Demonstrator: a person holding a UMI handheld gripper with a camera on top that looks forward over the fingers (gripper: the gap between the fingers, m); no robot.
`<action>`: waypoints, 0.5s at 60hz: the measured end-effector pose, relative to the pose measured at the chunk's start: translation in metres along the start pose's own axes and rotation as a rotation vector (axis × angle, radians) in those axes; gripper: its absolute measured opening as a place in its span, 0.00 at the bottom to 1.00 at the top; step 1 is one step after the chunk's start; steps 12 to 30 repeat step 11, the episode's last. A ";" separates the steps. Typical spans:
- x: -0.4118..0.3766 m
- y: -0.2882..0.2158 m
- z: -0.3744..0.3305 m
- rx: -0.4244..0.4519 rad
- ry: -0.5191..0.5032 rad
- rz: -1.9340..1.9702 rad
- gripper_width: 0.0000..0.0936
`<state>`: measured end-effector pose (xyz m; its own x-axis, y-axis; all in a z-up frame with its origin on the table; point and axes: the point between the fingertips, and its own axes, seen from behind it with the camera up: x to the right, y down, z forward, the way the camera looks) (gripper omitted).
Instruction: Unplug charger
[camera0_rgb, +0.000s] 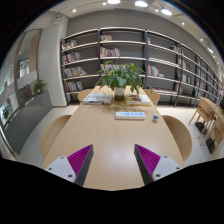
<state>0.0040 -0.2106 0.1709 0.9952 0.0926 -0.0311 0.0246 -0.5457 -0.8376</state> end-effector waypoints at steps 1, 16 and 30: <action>0.000 0.001 -0.001 0.000 -0.002 0.000 0.89; -0.001 0.001 -0.002 -0.007 -0.011 0.005 0.88; -0.001 0.001 -0.002 -0.007 -0.011 0.005 0.88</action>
